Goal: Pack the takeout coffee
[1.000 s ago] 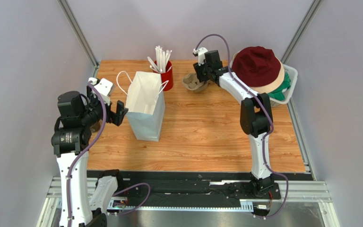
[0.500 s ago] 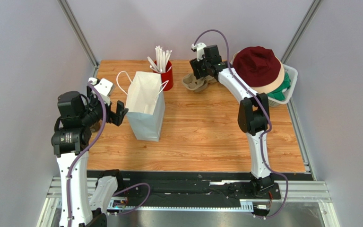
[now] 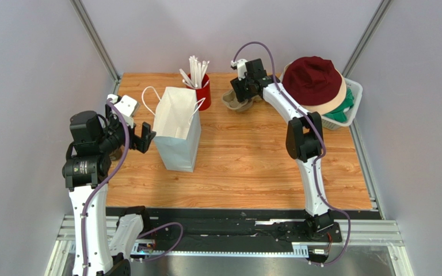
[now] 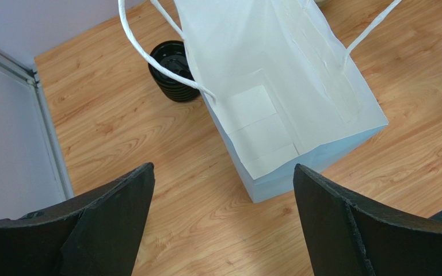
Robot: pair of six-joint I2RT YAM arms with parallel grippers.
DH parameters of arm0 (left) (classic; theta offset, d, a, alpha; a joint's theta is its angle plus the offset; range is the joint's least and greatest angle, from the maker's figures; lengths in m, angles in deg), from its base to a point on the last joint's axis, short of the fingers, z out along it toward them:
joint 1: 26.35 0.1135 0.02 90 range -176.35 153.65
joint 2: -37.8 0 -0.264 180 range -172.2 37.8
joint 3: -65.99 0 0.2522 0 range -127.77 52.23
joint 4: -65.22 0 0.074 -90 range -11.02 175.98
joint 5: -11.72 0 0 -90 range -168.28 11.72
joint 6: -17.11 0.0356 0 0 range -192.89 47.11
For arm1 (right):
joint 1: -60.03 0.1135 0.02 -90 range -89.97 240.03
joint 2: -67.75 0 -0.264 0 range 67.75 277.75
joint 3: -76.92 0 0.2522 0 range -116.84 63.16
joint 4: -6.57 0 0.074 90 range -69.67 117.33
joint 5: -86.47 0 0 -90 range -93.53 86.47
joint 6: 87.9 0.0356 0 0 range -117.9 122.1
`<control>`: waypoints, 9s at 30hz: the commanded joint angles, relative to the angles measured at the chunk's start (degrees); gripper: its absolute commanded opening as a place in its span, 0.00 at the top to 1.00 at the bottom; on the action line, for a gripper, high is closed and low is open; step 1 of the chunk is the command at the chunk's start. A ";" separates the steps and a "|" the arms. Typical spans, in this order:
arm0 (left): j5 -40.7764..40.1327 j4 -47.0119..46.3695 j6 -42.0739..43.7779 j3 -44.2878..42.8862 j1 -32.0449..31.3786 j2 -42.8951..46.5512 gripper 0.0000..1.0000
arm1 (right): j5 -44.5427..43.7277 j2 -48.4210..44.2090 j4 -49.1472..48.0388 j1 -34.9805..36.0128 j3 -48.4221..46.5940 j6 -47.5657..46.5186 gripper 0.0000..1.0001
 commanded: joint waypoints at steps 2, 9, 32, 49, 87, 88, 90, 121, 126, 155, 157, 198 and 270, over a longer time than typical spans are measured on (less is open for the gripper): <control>1.58 -1.77 -0.77 -0.33 0.47 0.12 0.01 | 0.89 -0.83 0.04 0.19 -0.08 -1.64 0.44; 1.50 -1.69 -0.77 -0.07 0.56 0.29 0.01 | 1.42 -0.57 2.15 0.28 -0.69 -2.08 0.51; 2.11 2.70 0.54 -10.08 0.65 -4.79 0.01 | 1.25 -18.05 5.40 0.10 -0.69 -2.43 0.75; -1.93 7.10 2.83 -24.33 0.74 -15.43 0.01 | 1.95 -37.49 0.48 15.11 2.74 -7.44 0.70; 2.38 2.36 2.48 -16.68 -2.16 -21.50 0.54 | -11.32 -17.18 6.80 36.66 -6.93 -21.51 0.73; 2.38 2.36 2.39 -16.59 -2.51 -21.42 0.57 | -11.41 -16.83 7.16 36.75 -6.93 -21.51 0.73; 2.29 2.36 2.31 -16.16 -3.22 -20.89 0.59 | -11.06 -16.57 7.69 36.75 -6.84 -20.90 0.74; -3.07 -2.30 -2.35 -7.63 -4.10 -16.14 0.98 | -0.16 -13.32 16.48 36.84 -5.61 -13.77 0.76; -0.45 -4.85 -3.05 -6.05 -4.10 -12.55 0.79 | -0.07 -12.88 16.04 36.32 -5.35 -12.81 0.77; 6.32 -9.33 -5.87 -5.34 -3.92 -7.09 0.38 | 0.89 -10.24 15.60 33.85 -7.81 -10.87 0.77; 6.68 -9.42 -5.69 -5.17 -4.01 -5.87 0.36 | 0.98 -10.41 15.69 33.68 -7.72 -10.61 0.77; -2.97 -16.36 -10.79 -11.06 -1.55 -18.08 0.91 | -0.34 -14.19 13.58 33.50 0.01 -11.40 0.78; -7.20 -25.59 -15.19 -2.88 -1.55 -12.80 0.96 | -2.79 0.13 30.01 33.85 -7.99 -16.58 0.79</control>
